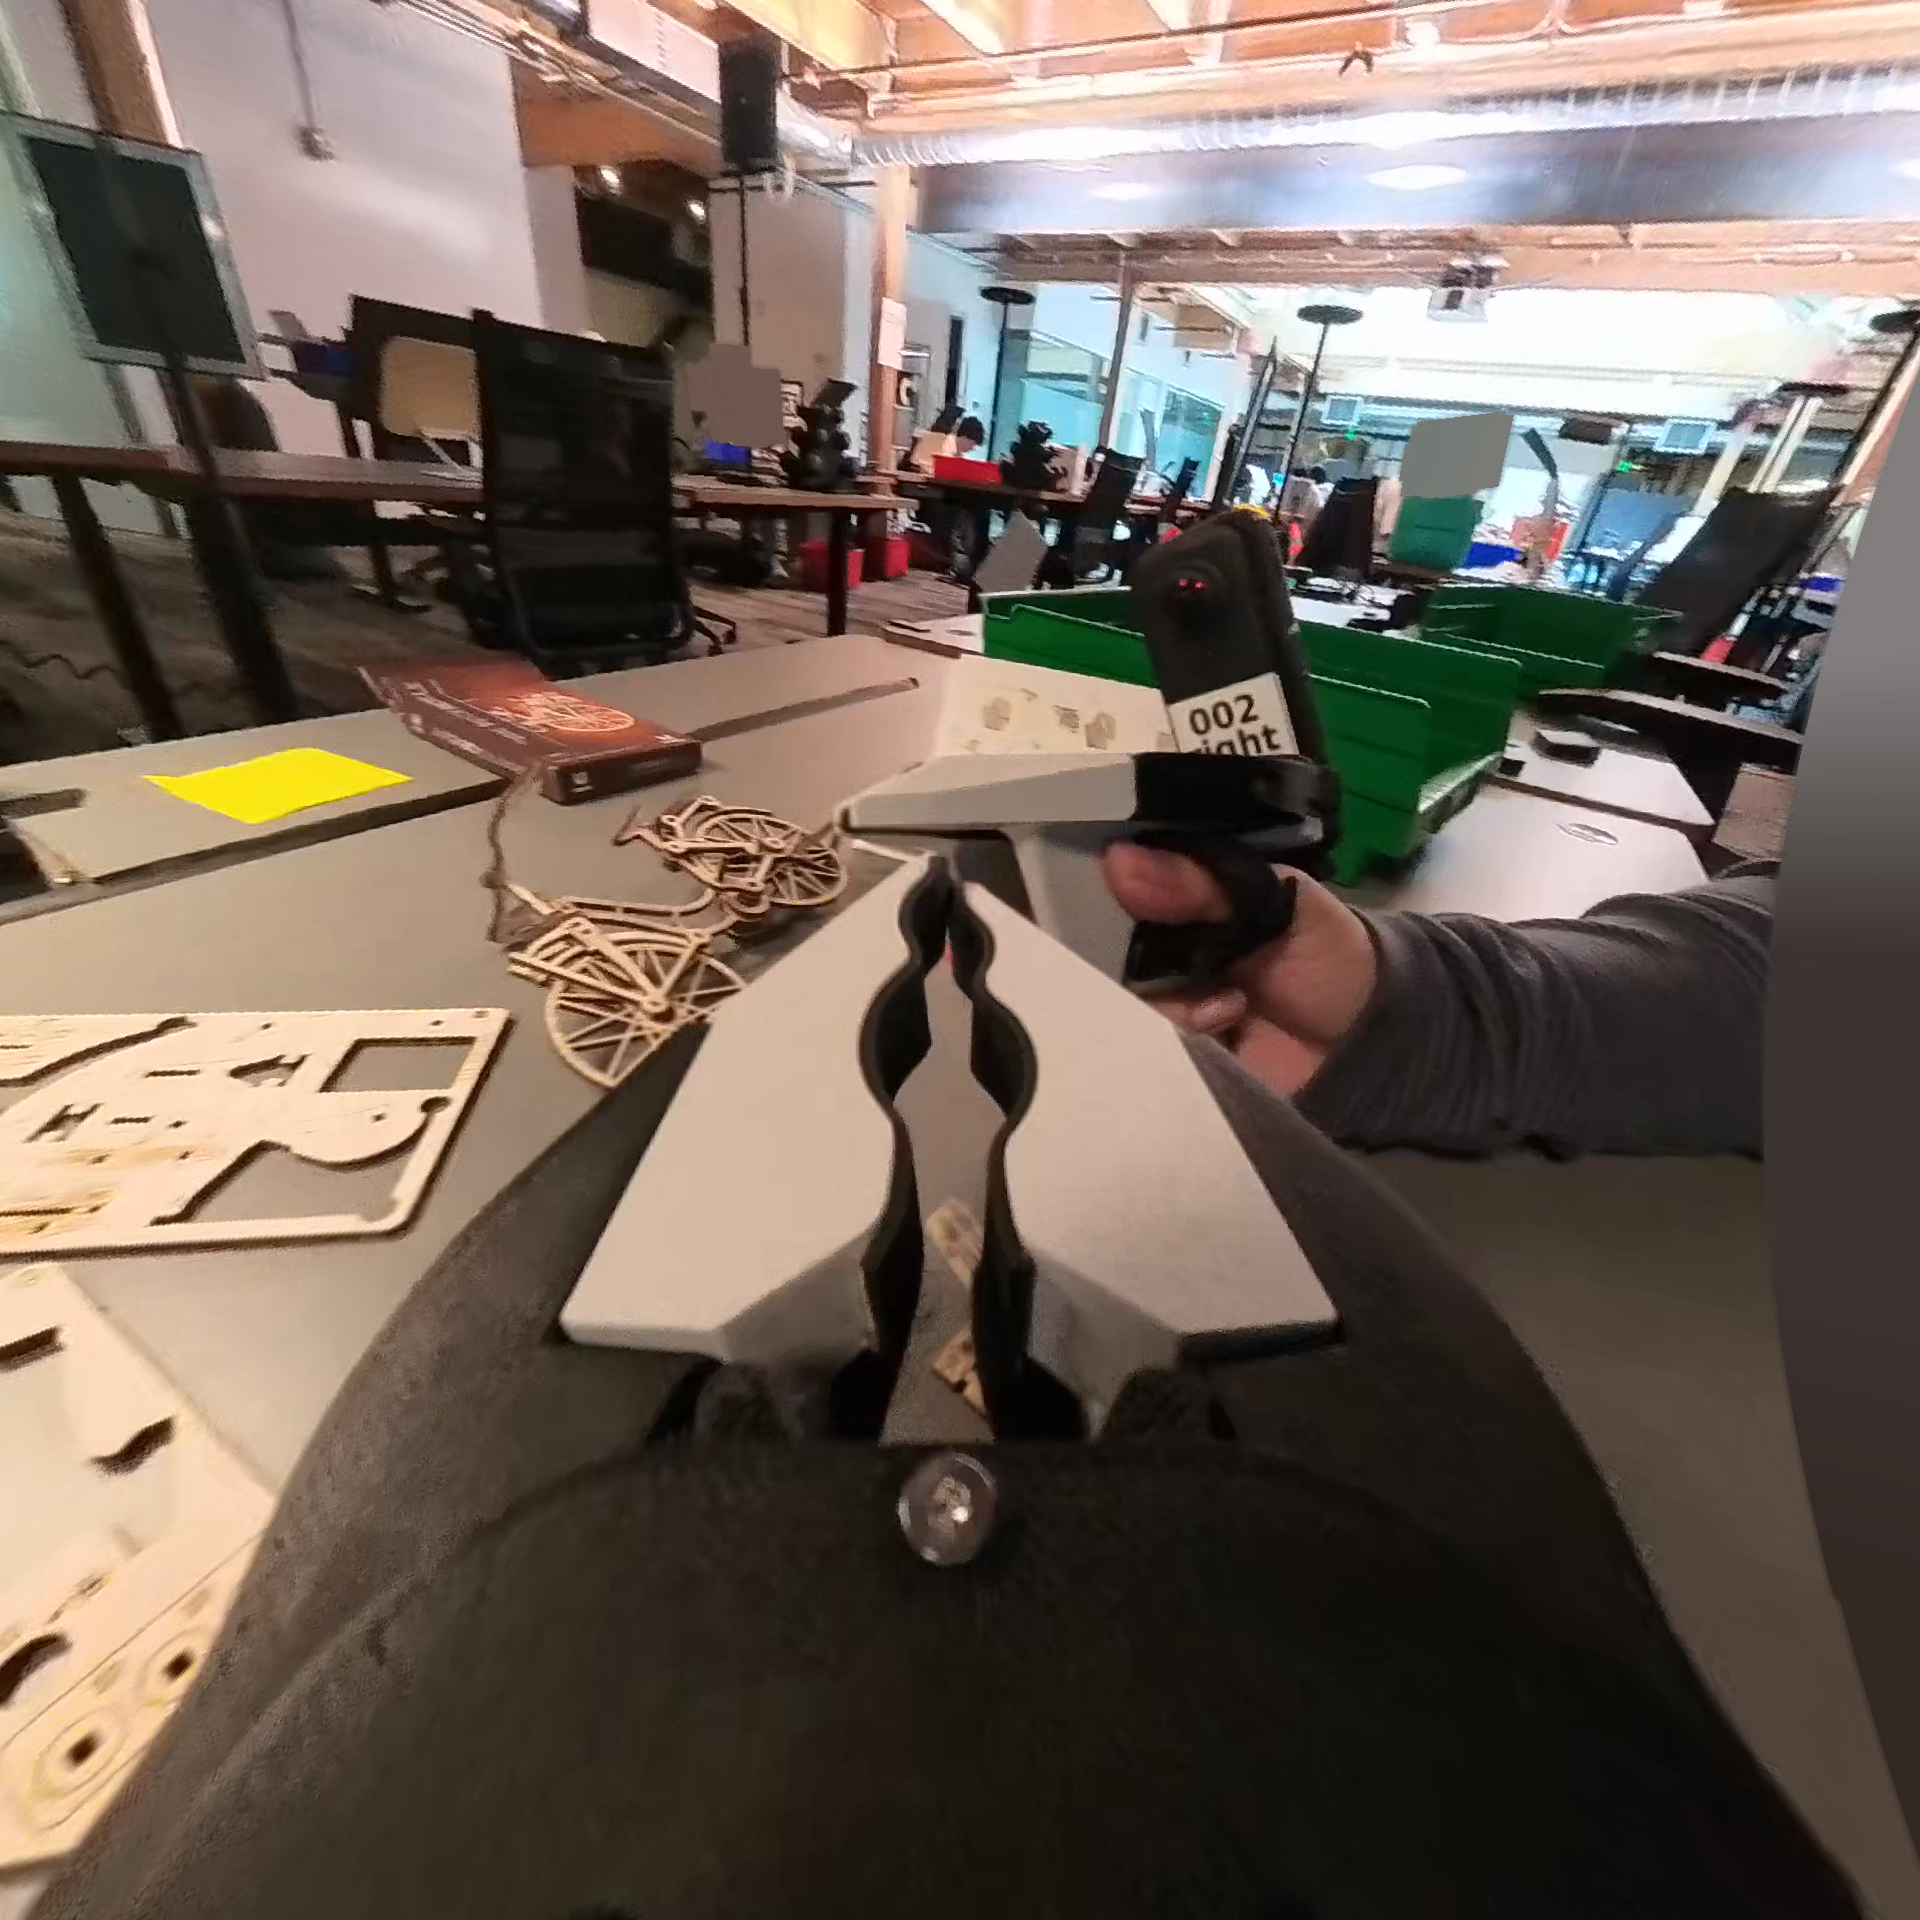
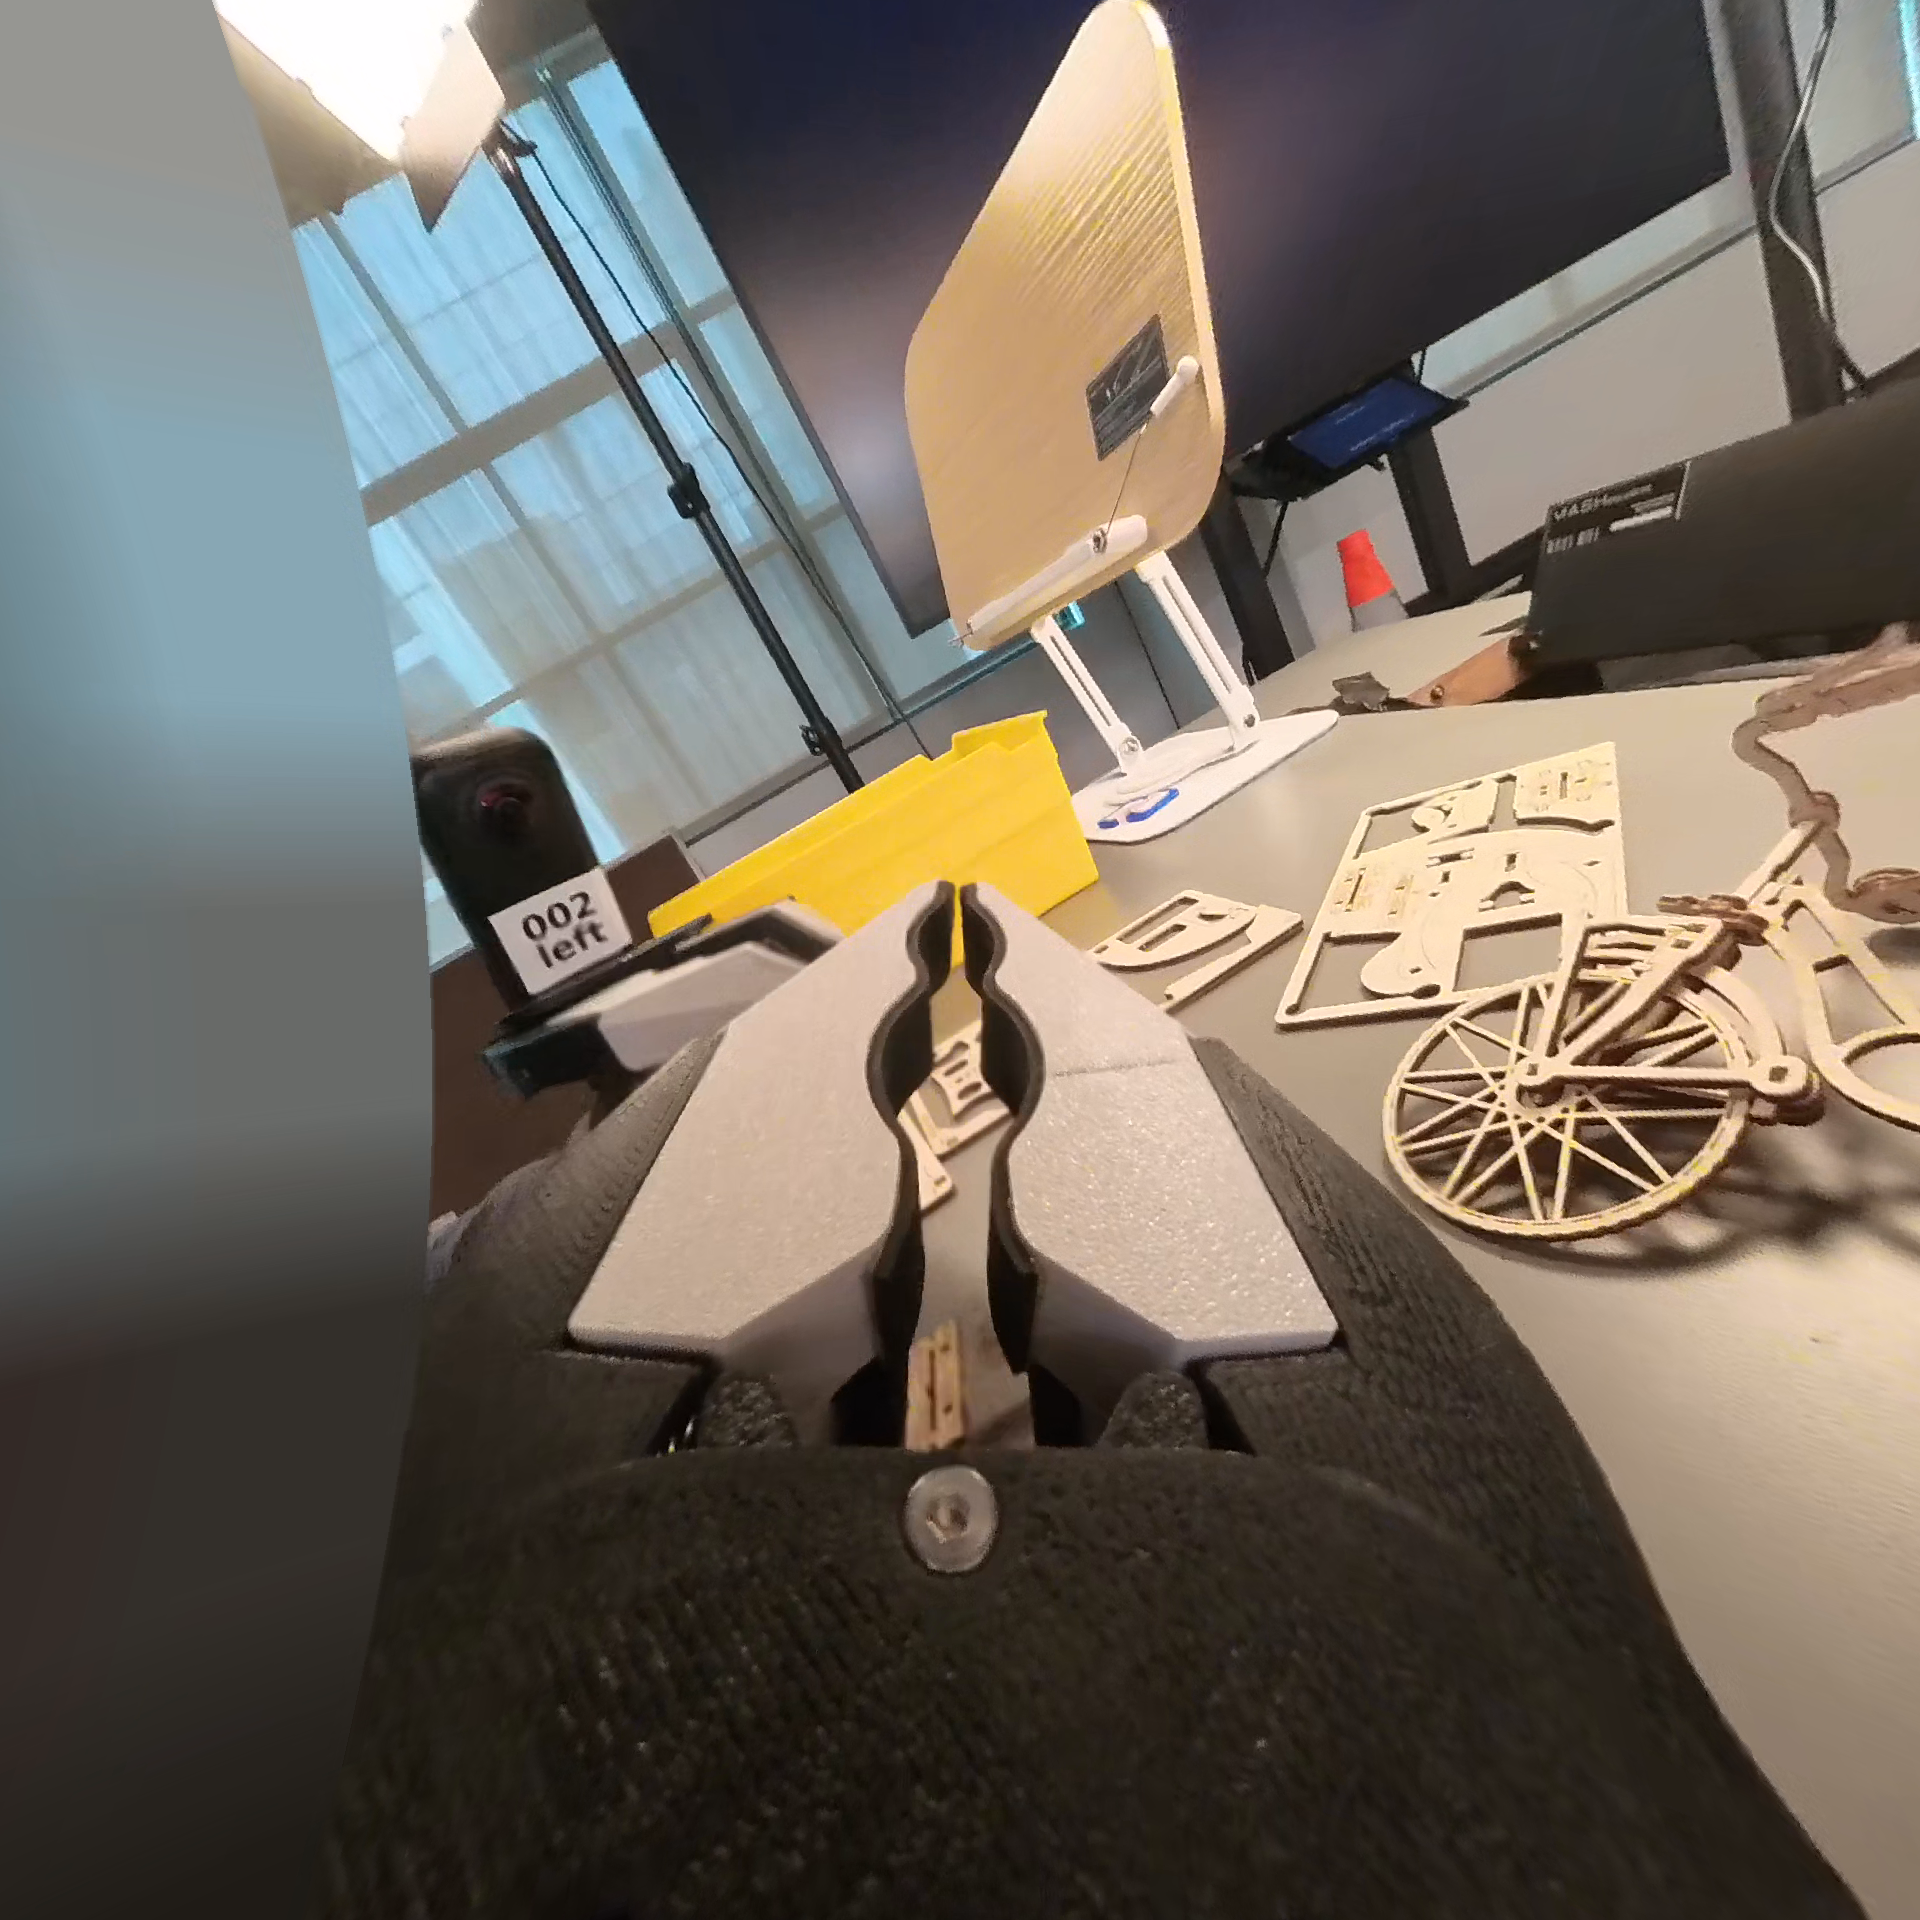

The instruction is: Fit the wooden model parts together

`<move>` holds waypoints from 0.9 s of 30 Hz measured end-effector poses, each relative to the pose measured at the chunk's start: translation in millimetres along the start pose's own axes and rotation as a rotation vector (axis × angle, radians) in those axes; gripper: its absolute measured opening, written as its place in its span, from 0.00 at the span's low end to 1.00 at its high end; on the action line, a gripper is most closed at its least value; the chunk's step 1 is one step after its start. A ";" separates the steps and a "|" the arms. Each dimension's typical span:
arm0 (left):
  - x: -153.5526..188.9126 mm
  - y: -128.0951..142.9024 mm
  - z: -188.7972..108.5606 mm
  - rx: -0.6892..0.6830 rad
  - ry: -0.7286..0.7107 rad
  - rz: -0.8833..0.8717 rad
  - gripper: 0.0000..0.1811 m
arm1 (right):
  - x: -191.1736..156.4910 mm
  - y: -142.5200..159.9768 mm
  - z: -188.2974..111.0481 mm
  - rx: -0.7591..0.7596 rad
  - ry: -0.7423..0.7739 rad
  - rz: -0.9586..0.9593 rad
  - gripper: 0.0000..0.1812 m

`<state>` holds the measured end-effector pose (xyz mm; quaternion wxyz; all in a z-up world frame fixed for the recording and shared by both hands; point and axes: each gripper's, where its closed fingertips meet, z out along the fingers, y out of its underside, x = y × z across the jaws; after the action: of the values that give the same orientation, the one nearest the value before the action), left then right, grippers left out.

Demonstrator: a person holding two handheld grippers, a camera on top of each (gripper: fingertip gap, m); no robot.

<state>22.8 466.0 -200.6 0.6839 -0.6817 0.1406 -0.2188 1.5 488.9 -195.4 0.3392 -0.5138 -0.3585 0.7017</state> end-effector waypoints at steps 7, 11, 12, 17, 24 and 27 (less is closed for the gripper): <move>-26.1 -4.2 -12.6 -0.005 -0.139 0.032 0.00 | 1.6 6.8 -1.5 -0.113 0.075 -0.244 0.05; -44.9 -11.0 -22.5 0.030 -0.268 0.030 0.04 | 21.7 10.9 -14.1 -0.249 0.223 -0.539 0.07; -51.1 -11.6 -25.8 0.032 -0.311 0.030 0.06 | 26.4 15.6 -16.8 -0.308 0.238 -0.583 0.07; -61.0 -14.5 -32.5 0.061 -0.372 0.014 0.07 | 44.9 58.4 -23.9 -0.711 0.170 -0.607 0.11; -59.7 -11.4 -29.9 0.061 -0.330 -0.048 0.09 | 68.7 91.1 -12.9 -0.923 0.160 -0.480 0.15; -58.8 -12.8 -30.5 0.068 -0.306 -0.074 0.10 | 67.3 94.1 -6.6 -0.968 0.161 -0.483 0.10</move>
<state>-44.4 468.6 -195.0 0.7115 -0.6881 0.0019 -0.1423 -18.5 498.5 -309.1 0.2418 -0.5666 -0.7211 0.3171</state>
